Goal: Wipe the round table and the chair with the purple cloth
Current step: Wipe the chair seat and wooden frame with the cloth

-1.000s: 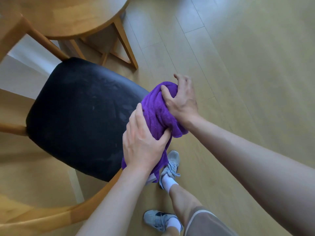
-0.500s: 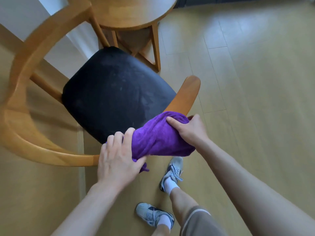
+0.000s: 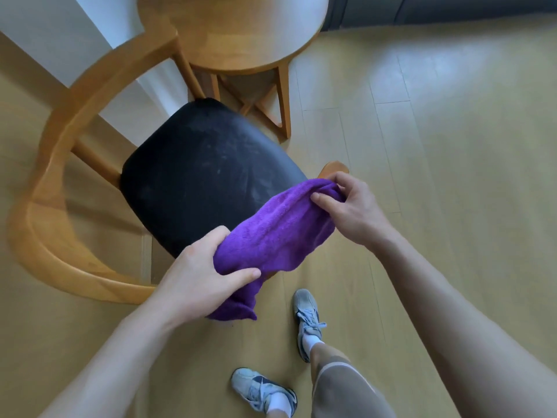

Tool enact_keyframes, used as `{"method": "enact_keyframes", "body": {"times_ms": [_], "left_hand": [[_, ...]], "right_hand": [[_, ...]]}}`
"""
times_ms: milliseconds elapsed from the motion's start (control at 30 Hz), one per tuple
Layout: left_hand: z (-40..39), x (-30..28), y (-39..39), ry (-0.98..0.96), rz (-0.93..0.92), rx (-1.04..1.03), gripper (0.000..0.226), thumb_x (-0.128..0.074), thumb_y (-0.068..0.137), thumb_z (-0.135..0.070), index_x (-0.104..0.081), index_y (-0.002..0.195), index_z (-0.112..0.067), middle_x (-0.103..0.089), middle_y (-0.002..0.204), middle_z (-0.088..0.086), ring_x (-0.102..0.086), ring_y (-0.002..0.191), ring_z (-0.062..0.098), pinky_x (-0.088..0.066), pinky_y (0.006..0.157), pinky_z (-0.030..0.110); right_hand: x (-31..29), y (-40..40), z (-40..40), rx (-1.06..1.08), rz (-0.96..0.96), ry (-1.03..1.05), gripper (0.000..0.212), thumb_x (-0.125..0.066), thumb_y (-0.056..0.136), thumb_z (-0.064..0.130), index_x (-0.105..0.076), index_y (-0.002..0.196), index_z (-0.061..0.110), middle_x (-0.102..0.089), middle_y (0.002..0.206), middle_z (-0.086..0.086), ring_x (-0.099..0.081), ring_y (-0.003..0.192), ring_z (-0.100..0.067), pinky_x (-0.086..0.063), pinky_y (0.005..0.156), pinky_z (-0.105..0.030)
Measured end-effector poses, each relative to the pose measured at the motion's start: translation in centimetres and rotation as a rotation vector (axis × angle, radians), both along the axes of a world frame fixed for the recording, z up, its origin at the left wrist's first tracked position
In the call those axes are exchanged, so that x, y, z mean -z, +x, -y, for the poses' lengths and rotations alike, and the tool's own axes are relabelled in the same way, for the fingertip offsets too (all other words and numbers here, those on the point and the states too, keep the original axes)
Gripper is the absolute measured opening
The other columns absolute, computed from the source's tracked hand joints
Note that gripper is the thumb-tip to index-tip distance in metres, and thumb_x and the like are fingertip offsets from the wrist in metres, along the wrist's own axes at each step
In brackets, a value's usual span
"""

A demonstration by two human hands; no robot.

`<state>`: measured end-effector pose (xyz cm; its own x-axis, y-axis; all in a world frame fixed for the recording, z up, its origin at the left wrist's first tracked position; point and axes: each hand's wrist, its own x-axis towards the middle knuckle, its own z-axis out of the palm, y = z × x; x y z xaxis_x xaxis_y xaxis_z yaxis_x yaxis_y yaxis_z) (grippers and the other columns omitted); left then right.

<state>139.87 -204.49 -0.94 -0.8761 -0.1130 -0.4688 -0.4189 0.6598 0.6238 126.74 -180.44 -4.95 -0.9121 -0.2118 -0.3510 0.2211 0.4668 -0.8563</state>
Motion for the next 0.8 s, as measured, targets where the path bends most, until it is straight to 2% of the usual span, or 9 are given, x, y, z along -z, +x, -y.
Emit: {"method": "enact_keyframes", "body": {"times_ms": [133, 267, 333, 400, 467, 567, 667, 733, 800], "left_hand": [[-1.9, 0.9, -1.1, 0.245, 0.035, -0.073, 0.038, -0.076, 0.080, -0.055, -0.058, 0.109, -0.038, -0.070, 0.099, -0.016, -0.068, 0.091, 0.007, -0.056, 0.084, 0.039], [-3.3, 2.0, -2.1, 0.483, 0.138, -0.130, 0.034, -0.068, 0.081, -0.046, -0.064, 0.114, -0.038, -0.075, 0.105, -0.010, -0.072, 0.097, 0.010, -0.056, 0.089, 0.037], [-4.0, 3.2, -2.4, 0.343, 0.146, -0.157, 0.037, -0.068, 0.085, -0.035, -0.057, 0.120, -0.039, -0.075, 0.104, -0.012, -0.071, 0.099, 0.012, -0.055, 0.092, 0.041], [-4.8, 4.4, -2.7, -0.093, 0.065, -0.090, 0.041, -0.066, 0.092, -0.033, -0.047, 0.128, -0.038, -0.066, 0.109, -0.016, -0.064, 0.104, 0.017, -0.053, 0.091, 0.043], [-5.7, 5.3, -2.8, -0.391, -0.083, -0.052, 0.049, -0.064, 0.094, -0.030, -0.045, 0.138, -0.027, -0.059, 0.117, -0.004, -0.054, 0.110, 0.025, -0.048, 0.093, 0.045], [-7.4, 6.8, -2.9, -0.413, -0.256, -0.040, 0.058, -0.058, 0.089, -0.024, -0.046, 0.144, -0.011, -0.053, 0.130, 0.011, -0.048, 0.120, 0.031, -0.044, 0.105, 0.049], [-9.9, 8.1, -2.7, -0.318, -0.183, 0.075, 0.083, -0.052, 0.090, -0.049, -0.026, 0.158, -0.010, -0.040, 0.153, 0.012, -0.038, 0.140, 0.031, -0.035, 0.118, 0.048], [-10.6, 9.1, -3.1, -0.373, -0.134, 0.103, 0.099, -0.056, 0.088, -0.066, -0.019, 0.161, -0.011, -0.036, 0.157, 0.012, -0.038, 0.142, 0.031, -0.036, 0.116, 0.047], [-10.4, 9.8, -4.0, -0.444, -0.128, 0.109, 0.104, -0.059, 0.083, -0.072, -0.023, 0.158, -0.010, -0.045, 0.148, 0.009, -0.048, 0.131, 0.030, -0.044, 0.105, 0.044]], "right_hand": [[0.3, -2.2, -0.7, -0.113, -0.167, 0.225, 0.020, -0.062, 0.096, 0.035, -0.068, 0.093, 0.016, -0.069, 0.090, -0.004, -0.064, 0.091, -0.024, -0.051, 0.085, -0.045], [1.5, -4.6, -1.5, -0.053, -0.247, 0.371, 0.009, -0.064, 0.091, 0.040, -0.067, 0.092, 0.031, -0.060, 0.099, 0.005, -0.060, 0.092, -0.019, -0.049, 0.082, -0.038], [2.9, -5.0, -0.4, -0.008, -0.339, 0.464, 0.019, -0.063, 0.091, 0.035, -0.068, 0.109, 0.031, -0.056, 0.118, 0.003, -0.055, 0.108, -0.021, -0.045, 0.095, -0.039], [4.7, -4.5, 1.3, -0.020, -0.405, 0.612, 0.042, -0.059, 0.090, 0.033, -0.059, 0.131, 0.024, -0.048, 0.140, -0.005, -0.042, 0.131, -0.029, -0.031, 0.113, -0.046], [6.5, -3.2, 2.8, -0.097, -0.371, 0.720, 0.057, -0.052, 0.092, 0.039, -0.046, 0.145, 0.020, -0.036, 0.155, -0.009, -0.027, 0.145, -0.032, -0.015, 0.122, -0.053], [8.4, -2.2, 3.2, -0.141, -0.339, 0.737, 0.058, -0.039, 0.092, 0.044, -0.044, 0.146, 0.023, -0.026, 0.163, -0.007, -0.011, 0.154, -0.029, -0.003, 0.123, -0.060], [8.6, -3.1, 2.8, -0.151, -0.368, 0.723, 0.056, -0.039, 0.087, 0.044, -0.053, 0.137, 0.023, -0.033, 0.160, -0.006, -0.015, 0.152, -0.031, -0.012, 0.121, -0.058], [8.5, -3.8, 2.4, -0.182, -0.396, 0.718, 0.052, -0.044, 0.085, 0.043, -0.058, 0.130, 0.022, -0.039, 0.155, -0.006, -0.022, 0.148, -0.032, -0.023, 0.117, -0.054], [8.4, -4.5, 2.2, -0.179, -0.399, 0.702, 0.046, -0.047, 0.084, 0.043, -0.062, 0.123, 0.022, -0.045, 0.149, -0.005, -0.031, 0.141, -0.031, -0.033, 0.110, -0.049]]}}
